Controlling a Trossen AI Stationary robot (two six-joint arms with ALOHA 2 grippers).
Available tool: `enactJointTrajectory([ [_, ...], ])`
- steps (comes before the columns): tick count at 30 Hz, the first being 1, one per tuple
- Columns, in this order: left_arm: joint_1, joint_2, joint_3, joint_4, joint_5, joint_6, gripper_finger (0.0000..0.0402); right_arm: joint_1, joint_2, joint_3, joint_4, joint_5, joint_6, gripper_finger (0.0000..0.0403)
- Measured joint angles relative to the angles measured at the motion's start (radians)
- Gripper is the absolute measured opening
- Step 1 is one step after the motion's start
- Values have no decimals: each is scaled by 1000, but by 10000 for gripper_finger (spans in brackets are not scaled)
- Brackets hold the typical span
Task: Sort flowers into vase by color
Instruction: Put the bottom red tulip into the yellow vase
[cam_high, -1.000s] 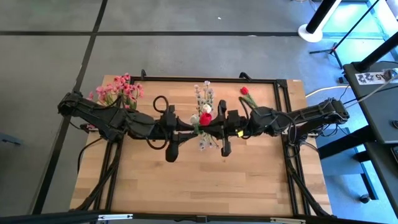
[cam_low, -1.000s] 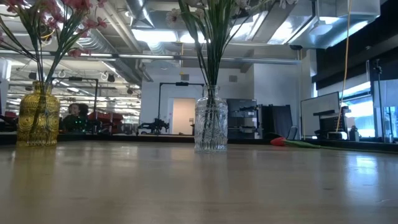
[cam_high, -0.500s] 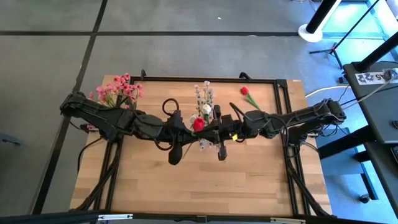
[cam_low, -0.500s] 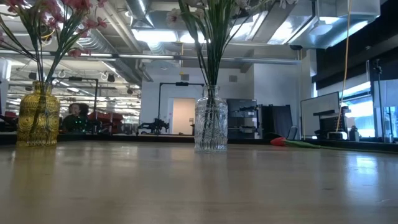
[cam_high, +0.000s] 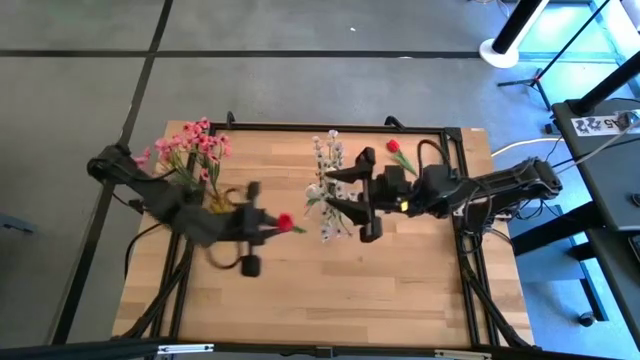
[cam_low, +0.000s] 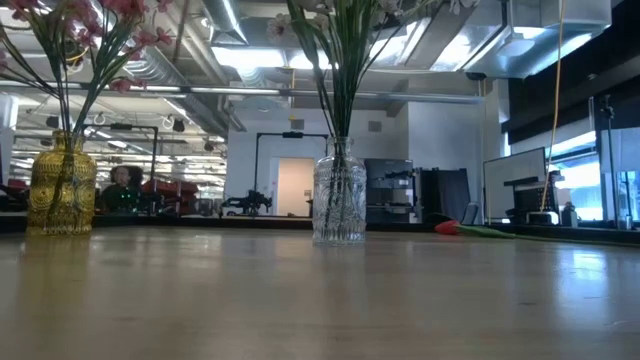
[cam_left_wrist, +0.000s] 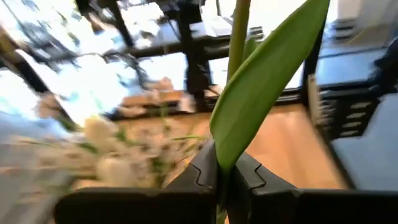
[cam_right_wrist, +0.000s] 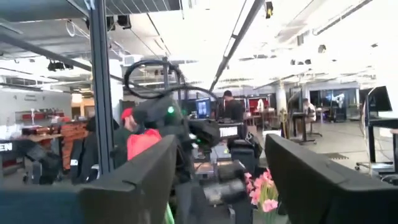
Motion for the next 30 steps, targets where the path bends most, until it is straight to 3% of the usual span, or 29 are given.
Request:
enactJointTrajectory([
  [4, -164, -46, 0, -121, -316, 57, 2, 0, -23, 0, -27, 8, -2, 267],
  [8, -290, -93, 0, -350, -517, -126, 1, 1, -31, 0, -63, 9, 10, 264],
  [14, -369, -101, -1, -827, -528, -591, 1, 0, -28, -1, -128, 44, 59, 254],
  [18, -377, -98, -34, -986, -506, -716, 3, 0, -28, -2, -140, 70, 80, 253],
  [24, -376, -125, -138, -1044, -575, -915, 5, 0, -28, -2, -143, 87, 87, 253],
  [30, -376, -149, -235, -1044, -594, -986, 6, 0, -28, -2, -143, 113, 89, 253],
])
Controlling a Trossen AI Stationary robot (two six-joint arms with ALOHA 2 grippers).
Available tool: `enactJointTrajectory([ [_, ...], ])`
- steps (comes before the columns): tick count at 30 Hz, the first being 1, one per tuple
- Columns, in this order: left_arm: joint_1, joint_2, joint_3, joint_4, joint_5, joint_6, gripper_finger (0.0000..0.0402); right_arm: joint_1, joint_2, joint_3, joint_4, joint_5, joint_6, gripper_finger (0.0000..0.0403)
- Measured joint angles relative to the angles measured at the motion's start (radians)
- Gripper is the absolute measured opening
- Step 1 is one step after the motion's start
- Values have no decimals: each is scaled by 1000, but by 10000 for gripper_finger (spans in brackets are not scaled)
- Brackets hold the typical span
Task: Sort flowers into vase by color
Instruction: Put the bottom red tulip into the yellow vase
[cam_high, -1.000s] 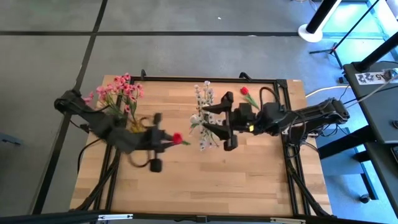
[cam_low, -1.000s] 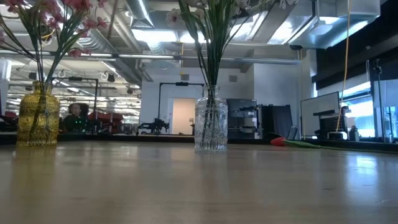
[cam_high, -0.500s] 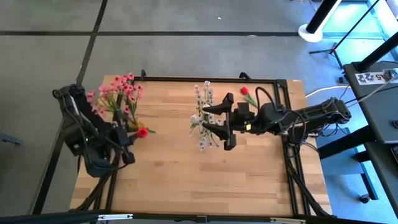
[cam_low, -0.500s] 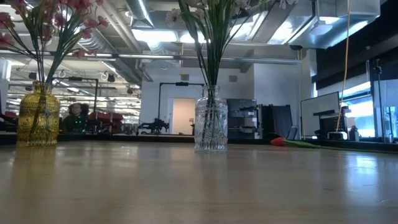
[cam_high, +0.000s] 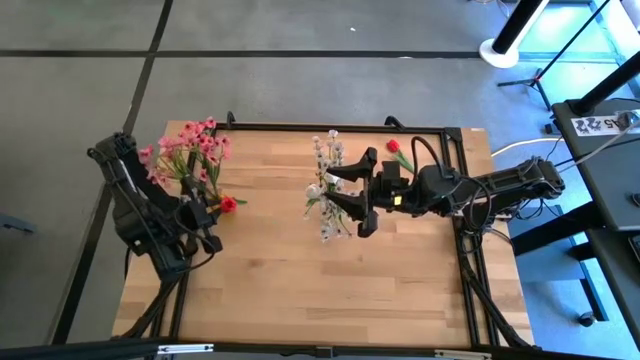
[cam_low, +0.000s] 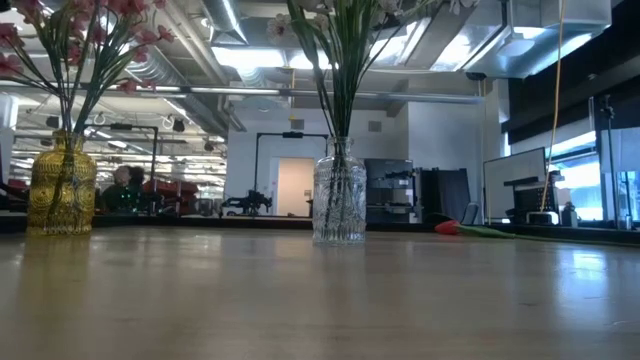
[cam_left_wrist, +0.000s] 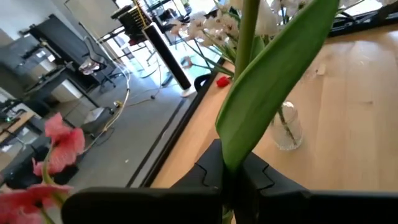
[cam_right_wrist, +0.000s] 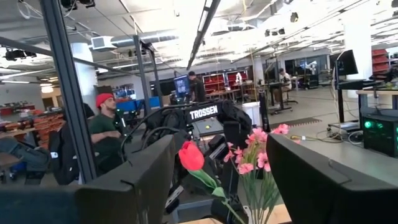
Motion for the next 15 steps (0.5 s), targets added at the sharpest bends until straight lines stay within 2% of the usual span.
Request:
enactJointTrajectory([
  [9, 5, -55, -64, -9, -34, -129, 6, 0, 0, 0, 0, 24, 0, 253],
  [15, 43, -117, -101, -20, 5, -158, 7, 0, 0, 0, -2, 24, 0, 253],
])
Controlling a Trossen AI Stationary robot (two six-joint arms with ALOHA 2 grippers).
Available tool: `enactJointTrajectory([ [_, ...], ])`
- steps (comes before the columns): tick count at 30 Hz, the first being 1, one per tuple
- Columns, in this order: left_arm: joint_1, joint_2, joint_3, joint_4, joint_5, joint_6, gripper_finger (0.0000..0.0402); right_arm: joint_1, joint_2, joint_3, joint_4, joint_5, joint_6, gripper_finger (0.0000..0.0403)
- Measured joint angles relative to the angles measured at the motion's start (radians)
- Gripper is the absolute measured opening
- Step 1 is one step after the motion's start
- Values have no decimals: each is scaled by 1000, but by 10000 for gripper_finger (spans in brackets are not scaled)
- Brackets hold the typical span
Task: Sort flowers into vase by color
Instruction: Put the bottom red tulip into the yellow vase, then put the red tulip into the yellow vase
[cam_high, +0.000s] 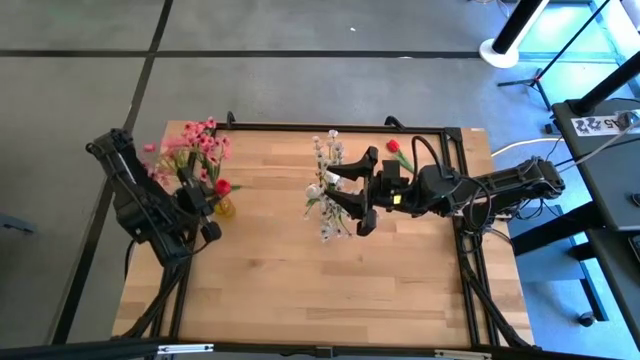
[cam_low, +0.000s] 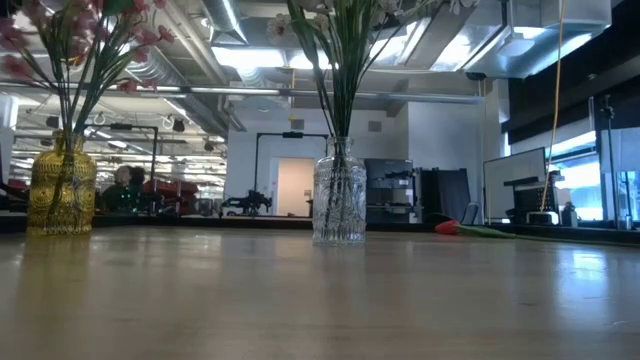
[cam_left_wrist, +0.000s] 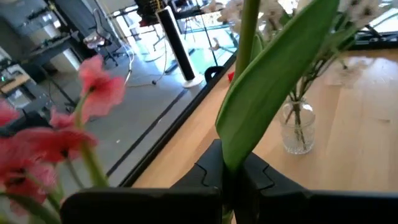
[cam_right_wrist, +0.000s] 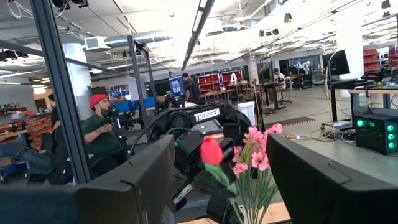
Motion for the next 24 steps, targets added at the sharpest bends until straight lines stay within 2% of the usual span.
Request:
enactJointTrajectory([
  [6, 53, -91, -61, -1, 69, -85, 7, 0, 0, 0, -7, 0, 0, 253],
  [9, 82, -140, -90, 0, 153, -126, 13, 0, 0, 0, -19, 0, 27, 253],
  [16, 154, -231, -96, 0, 356, -126, 74, 0, 0, 0, -49, 0, 83, 253],
  [21, 198, -270, -93, 0, 537, -73, 117, 0, 0, 0, -61, 0, 95, 253],
  [24, 210, -272, -93, 0, 612, -27, 133, 0, 0, 0, -78, 13, 97, 253],
])
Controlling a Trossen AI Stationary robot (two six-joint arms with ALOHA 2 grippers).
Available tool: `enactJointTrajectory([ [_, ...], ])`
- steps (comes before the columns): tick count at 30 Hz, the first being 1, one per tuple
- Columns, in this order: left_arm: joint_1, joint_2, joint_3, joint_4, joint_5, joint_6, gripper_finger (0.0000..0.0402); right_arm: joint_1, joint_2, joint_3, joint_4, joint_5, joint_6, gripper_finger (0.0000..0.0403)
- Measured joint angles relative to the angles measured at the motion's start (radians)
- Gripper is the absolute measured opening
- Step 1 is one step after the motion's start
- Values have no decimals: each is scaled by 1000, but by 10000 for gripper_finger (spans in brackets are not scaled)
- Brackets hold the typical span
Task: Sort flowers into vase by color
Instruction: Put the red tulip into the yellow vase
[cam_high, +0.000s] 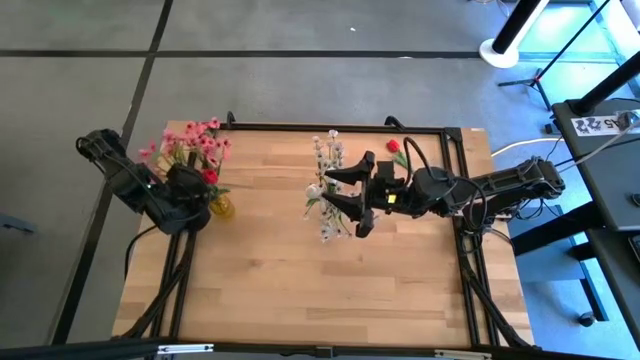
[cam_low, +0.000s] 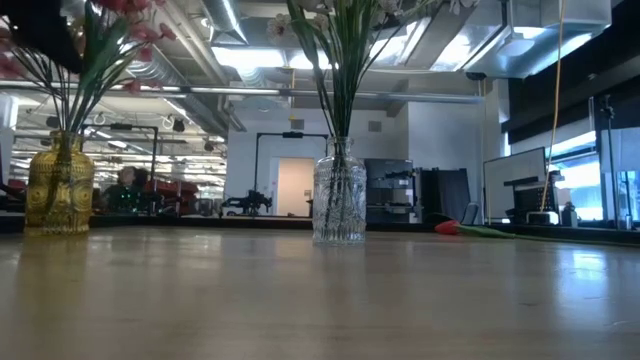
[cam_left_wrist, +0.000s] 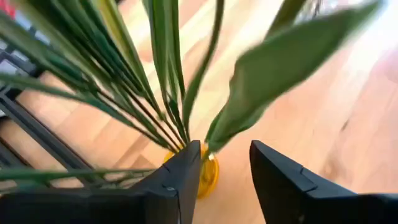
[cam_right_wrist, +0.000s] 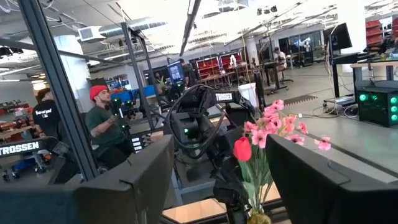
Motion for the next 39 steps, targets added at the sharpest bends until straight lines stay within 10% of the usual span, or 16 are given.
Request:
enactJointTrajectory([
  [26, 2, 4, 275, 229, 439, 240, 147, 0, -98, 0, -48, 15, 21, 253],
  [34, 2, 1, 336, 738, 392, 540, 147, -14, -234, 1, -436, 394, 174, 253],
  [39, 2, 21, 336, 975, 335, 764, 147, -122, -300, 2, -978, 479, 623, 253],
])
